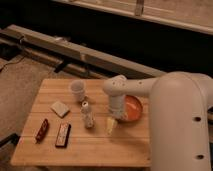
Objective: Push the ceramic bowl across the table
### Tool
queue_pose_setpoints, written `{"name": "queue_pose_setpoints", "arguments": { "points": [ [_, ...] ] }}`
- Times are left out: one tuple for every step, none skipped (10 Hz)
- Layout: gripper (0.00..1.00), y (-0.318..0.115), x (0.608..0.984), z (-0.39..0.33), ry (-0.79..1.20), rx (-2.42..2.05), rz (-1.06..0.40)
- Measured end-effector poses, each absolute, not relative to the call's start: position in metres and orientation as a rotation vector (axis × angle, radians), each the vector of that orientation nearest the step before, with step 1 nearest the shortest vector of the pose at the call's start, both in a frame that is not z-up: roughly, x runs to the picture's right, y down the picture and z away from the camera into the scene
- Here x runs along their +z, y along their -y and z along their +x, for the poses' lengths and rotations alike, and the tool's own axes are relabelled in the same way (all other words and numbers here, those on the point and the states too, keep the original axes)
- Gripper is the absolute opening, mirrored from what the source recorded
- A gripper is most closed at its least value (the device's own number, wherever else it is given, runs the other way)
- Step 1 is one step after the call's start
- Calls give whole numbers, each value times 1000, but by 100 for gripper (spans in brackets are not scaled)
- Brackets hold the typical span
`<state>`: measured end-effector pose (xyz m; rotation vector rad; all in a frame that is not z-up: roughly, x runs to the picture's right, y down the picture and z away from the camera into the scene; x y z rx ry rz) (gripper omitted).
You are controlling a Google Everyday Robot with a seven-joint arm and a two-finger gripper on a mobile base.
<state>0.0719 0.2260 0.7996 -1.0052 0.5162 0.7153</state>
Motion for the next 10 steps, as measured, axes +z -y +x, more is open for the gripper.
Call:
{"name": "queue_pose_setpoints", "arguments": {
  "points": [
    [80, -230, 795, 71, -517, 716, -1007],
    [80, -235, 788, 68, -518, 716, -1011],
    [80, -244, 779, 66, -521, 719, -1017],
    [80, -251, 773, 65, -524, 720, -1024],
    [80, -259, 767, 64, -528, 721, -1035],
    [80, -265, 763, 64, -530, 720, -1044],
    [80, -270, 759, 61, -531, 716, -1056],
    [80, -275, 755, 59, -530, 711, -1066],
    [80, -280, 752, 57, -528, 706, -1075],
    [80, -286, 747, 55, -526, 704, -1086]
  ]
}}
